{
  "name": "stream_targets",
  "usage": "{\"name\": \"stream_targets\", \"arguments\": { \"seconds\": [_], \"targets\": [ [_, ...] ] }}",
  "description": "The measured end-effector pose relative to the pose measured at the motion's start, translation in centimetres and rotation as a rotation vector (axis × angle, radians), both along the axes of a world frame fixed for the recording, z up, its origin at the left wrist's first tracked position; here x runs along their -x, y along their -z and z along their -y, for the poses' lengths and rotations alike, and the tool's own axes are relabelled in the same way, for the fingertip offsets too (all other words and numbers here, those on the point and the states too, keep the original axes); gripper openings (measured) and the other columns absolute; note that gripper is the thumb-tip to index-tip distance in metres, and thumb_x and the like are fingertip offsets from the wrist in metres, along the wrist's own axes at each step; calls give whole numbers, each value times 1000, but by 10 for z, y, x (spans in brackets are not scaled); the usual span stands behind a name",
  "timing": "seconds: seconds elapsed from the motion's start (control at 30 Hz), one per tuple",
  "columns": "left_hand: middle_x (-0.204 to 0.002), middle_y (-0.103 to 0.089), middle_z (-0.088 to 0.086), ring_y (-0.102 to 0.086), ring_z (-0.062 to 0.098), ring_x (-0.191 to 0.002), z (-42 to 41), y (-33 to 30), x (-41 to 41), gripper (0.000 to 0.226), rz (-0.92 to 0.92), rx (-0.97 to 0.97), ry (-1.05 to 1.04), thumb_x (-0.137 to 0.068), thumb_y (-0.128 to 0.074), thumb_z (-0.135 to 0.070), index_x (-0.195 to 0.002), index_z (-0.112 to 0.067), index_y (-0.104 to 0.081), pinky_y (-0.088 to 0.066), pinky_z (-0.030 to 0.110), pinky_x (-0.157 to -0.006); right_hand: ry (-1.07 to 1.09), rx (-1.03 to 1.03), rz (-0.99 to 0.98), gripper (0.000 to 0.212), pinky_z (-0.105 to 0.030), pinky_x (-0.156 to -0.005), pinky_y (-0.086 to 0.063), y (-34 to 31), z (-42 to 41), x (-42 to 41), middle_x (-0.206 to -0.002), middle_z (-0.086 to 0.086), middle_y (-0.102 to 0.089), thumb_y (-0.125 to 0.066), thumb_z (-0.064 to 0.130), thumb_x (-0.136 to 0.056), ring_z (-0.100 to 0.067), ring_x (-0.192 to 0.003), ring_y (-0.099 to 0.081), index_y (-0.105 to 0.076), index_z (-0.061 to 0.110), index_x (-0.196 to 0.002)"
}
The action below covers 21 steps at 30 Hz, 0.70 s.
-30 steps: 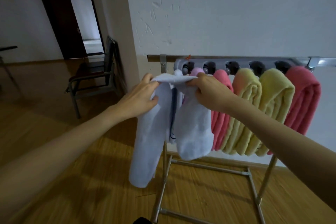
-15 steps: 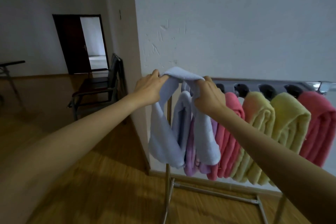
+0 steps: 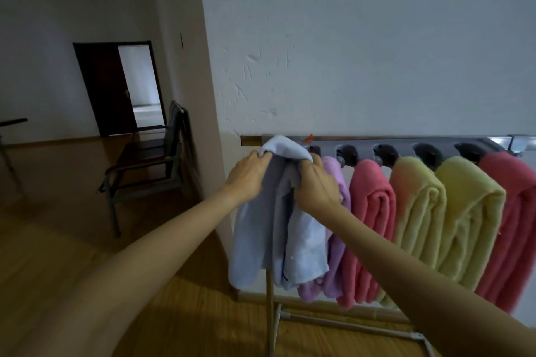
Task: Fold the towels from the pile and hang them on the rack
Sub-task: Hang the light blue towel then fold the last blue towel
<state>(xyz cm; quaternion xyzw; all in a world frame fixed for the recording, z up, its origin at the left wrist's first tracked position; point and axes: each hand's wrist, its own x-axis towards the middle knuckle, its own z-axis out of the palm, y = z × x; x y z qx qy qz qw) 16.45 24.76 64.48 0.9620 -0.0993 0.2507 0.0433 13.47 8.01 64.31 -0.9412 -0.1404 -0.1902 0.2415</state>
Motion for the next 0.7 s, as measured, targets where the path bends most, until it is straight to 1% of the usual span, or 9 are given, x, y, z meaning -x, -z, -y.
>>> {"name": "stream_targets", "arguments": {
  "seconds": [0.07,0.13,0.2,0.27,0.3,0.4,0.47,0.6,0.7],
  "targets": [
    [-114,-49,16,-56,35,-94,2,7,-2,70,1,17,20,-81,-54,10,-140,-20,-32,-51,38,-71,-6,11,6,56,-44,-79,-48,9,3,-2,-141,-7,-33,-53,14,-88,-34,-112,-55,-34,13,-141],
    [-114,-51,15,-57,33,-92,3,15,-3,69,12,19,57,-81,-54,9,-140,-21,-34,-52,40,-72,-10,35,9,56,-43,-80,-51,18,6,-4,-141,-7,-36,-54,15,-89,-33,-110,-56,-34,14,-142],
    [-118,-51,14,-57,32,-97,2,22,-4,64,12,44,96,-83,-54,5,-140,-18,-38,-50,35,-75,-16,88,45,58,-43,-78,-51,27,10,-5,-145,-7,-33,-51,13,-89,-32,-110,-56,-32,14,-144],
    [-122,-51,13,-56,31,-102,2,24,-2,59,13,56,102,-86,-53,3,-140,-16,-39,-43,29,-76,-10,171,77,63,-40,-72,-49,37,13,-4,-152,-5,-26,-48,9,-89,-32,-109,-56,-25,14,-148],
    [-120,-52,13,-56,31,-100,3,24,-2,61,27,26,112,-84,-53,5,-140,-17,-39,-44,30,-75,5,216,92,62,-37,-68,-46,42,14,-3,-152,-5,-26,-46,7,-90,-33,-108,-57,-25,13,-148],
    [-115,-52,13,-56,32,-97,5,16,-2,65,54,-114,124,-81,-55,6,-138,-20,-39,-52,42,-77,11,301,111,48,-31,-62,-34,54,18,1,-142,-8,-39,-44,3,-89,-32,-106,-56,-40,7,-136],
    [-117,-52,12,-55,33,-101,6,12,-5,64,38,-172,112,-82,-57,3,-138,-22,-39,-52,45,-80,6,291,92,40,-31,-62,-32,59,22,0,-135,-11,-46,-46,2,-87,-33,-104,-56,-49,4,-127],
    [-118,-51,14,-52,34,-106,5,11,-4,61,21,-224,91,-85,-54,3,-140,-19,-40,-49,45,-84,-23,240,52,33,-35,-61,-38,64,27,-11,-126,-9,-50,-49,4,-84,-35,-101,-56,-54,7,-116],
    [-117,-50,16,-50,33,-105,1,19,-2,57,22,-202,110,-87,-49,6,-140,-14,-41,-45,37,-79,-165,143,6,24,-38,-67,-44,69,34,-21,-112,-12,-55,-54,3,-79,-36,-98,-57,-57,6,-102]
  ]
}}
